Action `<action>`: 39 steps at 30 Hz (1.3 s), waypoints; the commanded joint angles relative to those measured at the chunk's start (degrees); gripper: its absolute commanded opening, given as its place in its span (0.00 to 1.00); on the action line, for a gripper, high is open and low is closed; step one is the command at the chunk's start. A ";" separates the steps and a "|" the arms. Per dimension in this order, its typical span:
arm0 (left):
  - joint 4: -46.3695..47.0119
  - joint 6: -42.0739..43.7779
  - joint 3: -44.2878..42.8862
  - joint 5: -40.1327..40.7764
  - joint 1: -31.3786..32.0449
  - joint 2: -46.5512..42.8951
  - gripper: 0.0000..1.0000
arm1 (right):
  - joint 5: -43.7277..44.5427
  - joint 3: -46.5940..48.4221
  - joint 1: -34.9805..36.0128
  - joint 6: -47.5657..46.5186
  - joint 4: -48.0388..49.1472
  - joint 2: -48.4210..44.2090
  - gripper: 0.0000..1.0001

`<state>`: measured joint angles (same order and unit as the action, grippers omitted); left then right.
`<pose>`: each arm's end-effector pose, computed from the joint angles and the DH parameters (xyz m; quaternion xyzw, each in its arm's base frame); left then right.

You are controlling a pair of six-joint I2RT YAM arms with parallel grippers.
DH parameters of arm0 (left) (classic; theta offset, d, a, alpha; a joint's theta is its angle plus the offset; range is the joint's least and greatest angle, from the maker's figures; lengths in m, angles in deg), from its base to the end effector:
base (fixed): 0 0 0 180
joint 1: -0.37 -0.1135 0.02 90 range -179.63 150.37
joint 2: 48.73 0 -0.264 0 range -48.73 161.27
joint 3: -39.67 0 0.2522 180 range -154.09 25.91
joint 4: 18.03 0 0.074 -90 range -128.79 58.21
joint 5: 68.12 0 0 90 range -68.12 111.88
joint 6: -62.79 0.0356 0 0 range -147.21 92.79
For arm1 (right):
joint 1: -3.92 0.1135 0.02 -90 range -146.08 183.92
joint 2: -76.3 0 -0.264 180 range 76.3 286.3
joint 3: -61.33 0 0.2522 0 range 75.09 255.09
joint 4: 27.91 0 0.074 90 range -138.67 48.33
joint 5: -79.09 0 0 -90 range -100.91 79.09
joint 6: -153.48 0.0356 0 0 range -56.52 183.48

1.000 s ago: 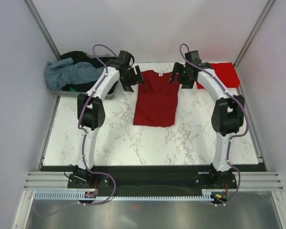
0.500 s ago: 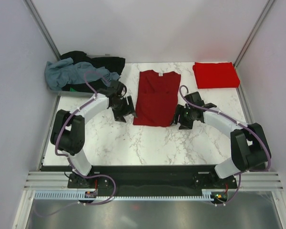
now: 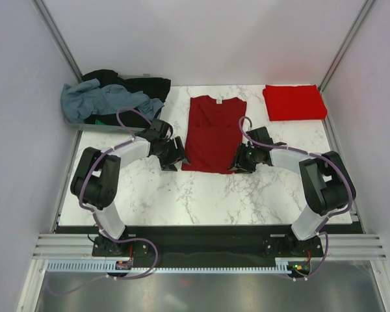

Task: Fold and stack the t-shirts
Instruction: Fold the tshirt

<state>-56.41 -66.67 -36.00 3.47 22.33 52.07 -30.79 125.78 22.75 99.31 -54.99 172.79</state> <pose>0.3166 -0.1398 0.1693 -0.1099 0.9553 -0.2494 0.1149 0.2978 0.1143 0.1498 0.0949 0.9458 0.2682 0.1566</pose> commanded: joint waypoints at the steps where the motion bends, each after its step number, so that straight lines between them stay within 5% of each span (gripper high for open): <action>1: 5.37 -1.58 1.18 -1.80 0.46 2.03 0.72 | -1.13 0.28 -1.34 -0.94 3.74 0.98 0.42; 8: 10.91 -3.86 1.79 -3.04 1.33 6.69 0.55 | -2.36 0.89 -2.66 -2.08 3.83 2.47 0.25; 12: 12.58 -6.24 1.36 -1.72 2.13 5.56 0.07 | -3.41 1.86 -2.92 -2.26 3.65 3.36 0.08; 13: 12.41 -6.50 0.92 -1.54 2.21 5.03 0.02 | -4.28 2.64 -3.10 -2.26 3.48 3.36 0.04; 18: 3.73 -6.16 -5.21 1.36 2.22 0.29 0.02 | -3.60 10.19 -4.24 -6.82 -6.07 1.34 0.00; 23: -4.90 -4.66 -8.93 8.12 1.95 -9.98 0.02 | 10.71 25.22 -5.12 -15.26 -25.23 -4.54 0.00; 26: -6.93 -4.83 -8.67 8.40 1.95 -13.68 0.02 | 12.23 27.88 -5.21 -17.02 -29.73 -6.65 0.00; 39: -4.65 -12.12 13.72 3.83 4.50 -25.38 0.02 | -3.83 1.61 -4.77 -10.00 -18.59 -19.31 0.00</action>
<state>-58.62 -75.94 -25.88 5.83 26.70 31.41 -31.68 130.90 18.51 87.75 -77.22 157.69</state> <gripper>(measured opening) 0.033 0.045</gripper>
